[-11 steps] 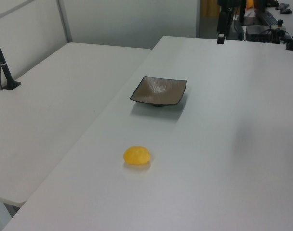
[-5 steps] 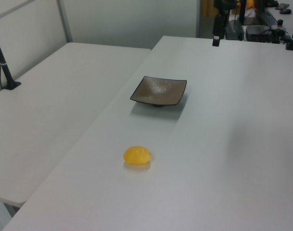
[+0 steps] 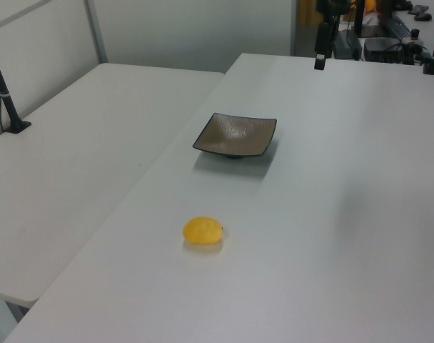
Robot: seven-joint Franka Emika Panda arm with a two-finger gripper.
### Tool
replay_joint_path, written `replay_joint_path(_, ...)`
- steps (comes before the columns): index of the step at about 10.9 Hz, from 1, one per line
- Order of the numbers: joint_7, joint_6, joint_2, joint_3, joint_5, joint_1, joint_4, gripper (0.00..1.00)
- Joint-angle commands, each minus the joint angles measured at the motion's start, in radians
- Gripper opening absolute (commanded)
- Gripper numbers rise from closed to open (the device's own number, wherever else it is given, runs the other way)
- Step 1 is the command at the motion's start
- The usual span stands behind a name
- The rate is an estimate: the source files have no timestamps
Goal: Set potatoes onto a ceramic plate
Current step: 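Move the open gripper over the yellow potato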
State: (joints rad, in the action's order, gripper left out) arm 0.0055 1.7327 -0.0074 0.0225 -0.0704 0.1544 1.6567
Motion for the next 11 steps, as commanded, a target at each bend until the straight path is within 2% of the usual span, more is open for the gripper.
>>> replay_joint_path(1, -0.002, 0.042, 0.041, 0.004, -0.037, 0.043, -0.014, 1.00)
replay_joint_path(3, 0.060, 0.088, 0.073, 0.002, -0.045, 0.066, -0.050, 1.00)
replay_joint_path(5, 0.120, 0.108, 0.141, -0.032, -0.042, 0.094, -0.142, 1.00)
replay_joint_path(6, 0.129, 0.108, 0.167, -0.032, -0.039, 0.117, -0.185, 1.00)
replay_joint_path(8, 0.136, 0.120, 0.239, -0.030, -0.016, 0.184, -0.265, 1.00)
replay_joint_path(10, 0.249, 0.139, 0.329, -0.032, 0.029, 0.217, -0.374, 1.00)
replay_joint_path(11, 0.283, 0.178, 0.358, -0.030, 0.058, 0.249, -0.391, 1.00)
